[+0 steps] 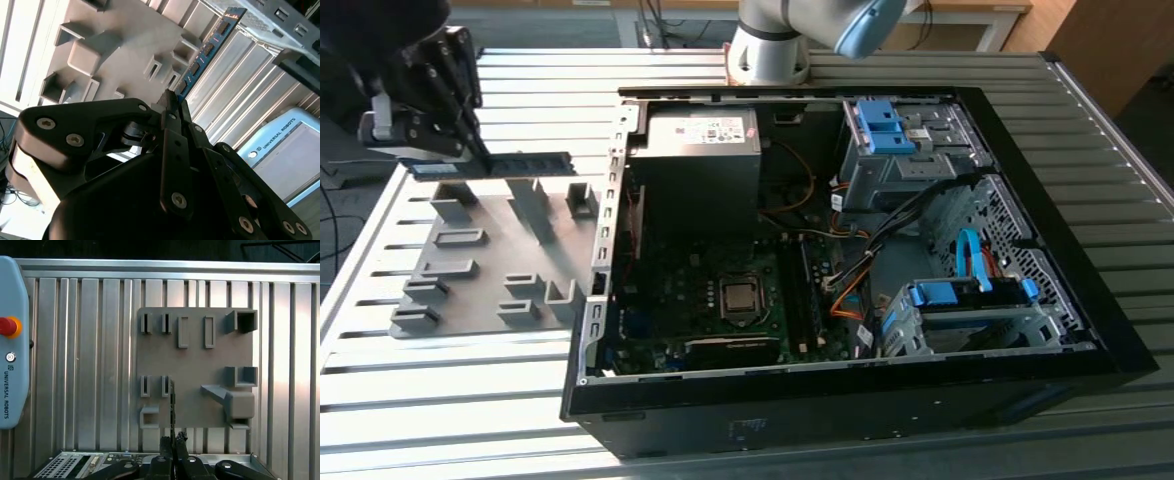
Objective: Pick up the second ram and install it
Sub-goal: 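Pick up the second ram and move it above second insertion slot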
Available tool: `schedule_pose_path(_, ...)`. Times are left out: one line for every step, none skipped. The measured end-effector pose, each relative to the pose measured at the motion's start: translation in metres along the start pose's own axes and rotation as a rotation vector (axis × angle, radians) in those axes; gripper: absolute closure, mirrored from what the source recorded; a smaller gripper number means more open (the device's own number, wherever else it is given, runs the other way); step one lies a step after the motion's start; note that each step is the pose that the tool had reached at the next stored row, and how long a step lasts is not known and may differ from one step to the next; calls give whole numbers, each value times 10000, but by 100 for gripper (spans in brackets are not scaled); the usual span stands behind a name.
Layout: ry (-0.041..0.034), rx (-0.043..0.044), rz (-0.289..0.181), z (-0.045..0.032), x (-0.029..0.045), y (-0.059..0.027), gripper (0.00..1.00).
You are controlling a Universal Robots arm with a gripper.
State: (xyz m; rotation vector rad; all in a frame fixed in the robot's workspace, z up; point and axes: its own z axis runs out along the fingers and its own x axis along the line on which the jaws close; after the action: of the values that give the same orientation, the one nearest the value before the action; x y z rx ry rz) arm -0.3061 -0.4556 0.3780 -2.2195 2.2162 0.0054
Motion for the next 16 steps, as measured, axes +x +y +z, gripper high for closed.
schedule_pose_path(-1,1,-1,1,0,-40,86)
schedule_pose_path(-1,1,-1,2,0,-83,86)
schedule_pose_path(-1,1,0,3,0,-123,86)
schedule_pose_path(0,0,0,4,0,-165,86)
schedule_pose_path(0,0,0,5,0,-209,86)
schedule_pose_path(0,0,0,6,0,-253,86)
schedule_pose_path(0,0,0,7,0,-298,86)
schedule_pose_path(-1,1,0,8,0,-345,86)
schedule_pose_path(-1,1,0,9,1,-387,86)
schedule_pose_path(0,0,0,9,1,-428,86)
schedule_pose_path(-1,1,-1,10,1,-468,86)
schedule_pose_path(-1,1,0,12,1,-545,86)
schedule_pose_path(-1,1,0,12,1,-585,86)
schedule_pose_path(0,0,0,12,1,-623,86)
schedule_pose_path(0,0,0,13,1,-662,86)
schedule_pose_path(-1,1,-1,13,1,-700,86)
